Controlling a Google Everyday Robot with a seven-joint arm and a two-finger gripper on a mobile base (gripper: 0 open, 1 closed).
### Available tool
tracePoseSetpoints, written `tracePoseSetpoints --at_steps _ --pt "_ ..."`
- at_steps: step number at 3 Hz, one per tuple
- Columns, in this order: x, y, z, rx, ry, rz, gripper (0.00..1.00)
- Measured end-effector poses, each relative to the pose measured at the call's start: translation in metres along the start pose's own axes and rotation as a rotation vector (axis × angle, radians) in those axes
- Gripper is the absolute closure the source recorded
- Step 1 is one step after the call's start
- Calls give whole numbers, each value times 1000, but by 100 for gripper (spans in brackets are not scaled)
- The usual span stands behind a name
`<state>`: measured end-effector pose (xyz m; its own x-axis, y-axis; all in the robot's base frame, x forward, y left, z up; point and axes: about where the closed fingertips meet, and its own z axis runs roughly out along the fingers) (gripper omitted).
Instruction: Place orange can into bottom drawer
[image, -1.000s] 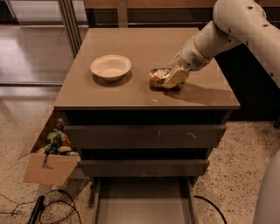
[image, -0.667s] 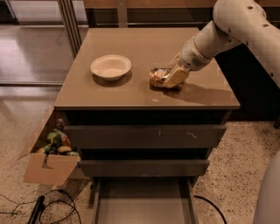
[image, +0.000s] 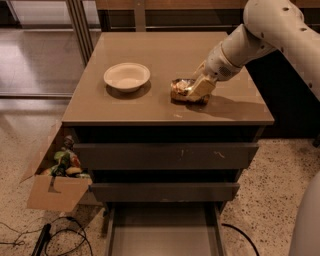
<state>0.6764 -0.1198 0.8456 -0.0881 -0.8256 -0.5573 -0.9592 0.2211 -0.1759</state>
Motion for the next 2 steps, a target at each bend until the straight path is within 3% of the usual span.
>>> tracePoseSetpoints --at_steps 2 --pt "-8 3 -10 3 27 -11 100"
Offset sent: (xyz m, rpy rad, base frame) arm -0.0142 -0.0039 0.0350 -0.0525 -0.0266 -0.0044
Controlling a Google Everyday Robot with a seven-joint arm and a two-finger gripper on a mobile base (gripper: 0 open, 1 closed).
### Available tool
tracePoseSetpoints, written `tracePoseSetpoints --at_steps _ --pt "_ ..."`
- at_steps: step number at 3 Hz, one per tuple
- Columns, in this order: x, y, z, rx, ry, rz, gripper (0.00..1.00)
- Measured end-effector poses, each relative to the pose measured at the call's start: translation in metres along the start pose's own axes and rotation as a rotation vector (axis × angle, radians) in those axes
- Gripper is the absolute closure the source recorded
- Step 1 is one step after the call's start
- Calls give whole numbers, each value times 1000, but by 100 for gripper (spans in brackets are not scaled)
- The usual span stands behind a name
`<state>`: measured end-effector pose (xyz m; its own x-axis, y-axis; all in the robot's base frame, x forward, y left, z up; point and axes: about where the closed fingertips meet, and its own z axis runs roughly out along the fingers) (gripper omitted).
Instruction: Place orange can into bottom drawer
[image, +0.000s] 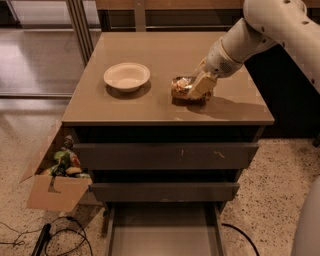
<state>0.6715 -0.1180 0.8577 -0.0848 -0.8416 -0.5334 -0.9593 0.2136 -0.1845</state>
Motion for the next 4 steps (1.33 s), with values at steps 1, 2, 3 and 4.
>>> tracePoseSetpoints --at_steps 1,2,3,4 --pt "-3 11 -30 34 11 -8 100" --pt "-7 45 -81 104 5 -35 100" --pt "4 90 -107 147 -17 -36 100" --pt "35 142 -113 165 -37 20 100"
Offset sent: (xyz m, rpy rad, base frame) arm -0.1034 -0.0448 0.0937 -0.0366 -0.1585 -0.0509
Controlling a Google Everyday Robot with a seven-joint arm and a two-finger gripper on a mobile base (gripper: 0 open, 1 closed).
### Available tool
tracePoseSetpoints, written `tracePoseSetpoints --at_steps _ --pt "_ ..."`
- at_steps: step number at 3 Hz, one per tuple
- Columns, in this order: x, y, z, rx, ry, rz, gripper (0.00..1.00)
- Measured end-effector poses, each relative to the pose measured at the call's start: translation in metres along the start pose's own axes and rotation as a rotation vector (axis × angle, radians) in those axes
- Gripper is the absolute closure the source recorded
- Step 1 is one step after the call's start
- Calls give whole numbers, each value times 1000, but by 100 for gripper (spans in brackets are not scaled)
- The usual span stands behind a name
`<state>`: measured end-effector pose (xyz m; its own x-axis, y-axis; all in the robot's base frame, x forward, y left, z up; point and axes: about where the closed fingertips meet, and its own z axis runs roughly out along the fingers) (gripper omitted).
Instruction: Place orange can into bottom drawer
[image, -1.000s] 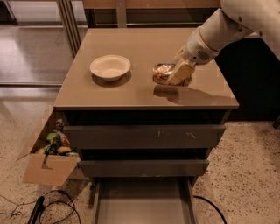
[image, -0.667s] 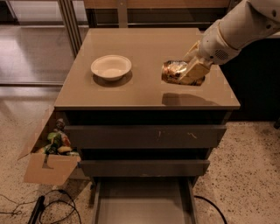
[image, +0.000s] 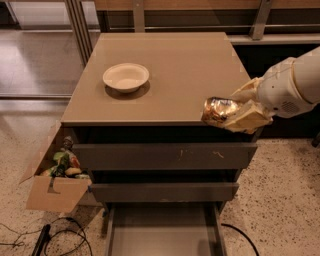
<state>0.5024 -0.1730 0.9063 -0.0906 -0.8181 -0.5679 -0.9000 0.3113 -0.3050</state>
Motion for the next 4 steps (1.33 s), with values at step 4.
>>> tracePoseSetpoints --at_steps 4 --pt "28 83 59 -49 -91 67 100"
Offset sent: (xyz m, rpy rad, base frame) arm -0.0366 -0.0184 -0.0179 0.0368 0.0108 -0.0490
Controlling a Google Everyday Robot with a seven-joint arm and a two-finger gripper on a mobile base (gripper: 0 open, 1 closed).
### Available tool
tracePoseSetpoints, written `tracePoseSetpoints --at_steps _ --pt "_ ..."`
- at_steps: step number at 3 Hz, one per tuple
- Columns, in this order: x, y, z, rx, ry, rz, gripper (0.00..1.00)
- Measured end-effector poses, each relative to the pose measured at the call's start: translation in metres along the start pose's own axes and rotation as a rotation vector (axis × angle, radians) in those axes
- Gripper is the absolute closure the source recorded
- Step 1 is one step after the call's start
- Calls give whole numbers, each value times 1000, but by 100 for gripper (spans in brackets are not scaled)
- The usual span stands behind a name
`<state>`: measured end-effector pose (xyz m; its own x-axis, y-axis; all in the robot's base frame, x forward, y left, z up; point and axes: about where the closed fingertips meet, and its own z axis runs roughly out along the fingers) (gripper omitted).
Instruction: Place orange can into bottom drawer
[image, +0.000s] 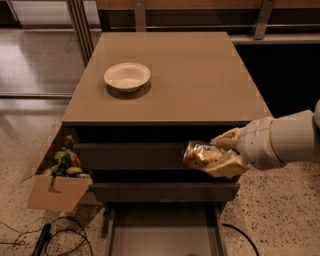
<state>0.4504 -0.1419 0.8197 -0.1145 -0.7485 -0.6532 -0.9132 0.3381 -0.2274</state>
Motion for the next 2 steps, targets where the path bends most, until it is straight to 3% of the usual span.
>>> tracePoseSetpoints --at_steps 1,2 --pt "15 25 48 -18 -46 18 100" --pt "47 49 87 -11 -82 66 100"
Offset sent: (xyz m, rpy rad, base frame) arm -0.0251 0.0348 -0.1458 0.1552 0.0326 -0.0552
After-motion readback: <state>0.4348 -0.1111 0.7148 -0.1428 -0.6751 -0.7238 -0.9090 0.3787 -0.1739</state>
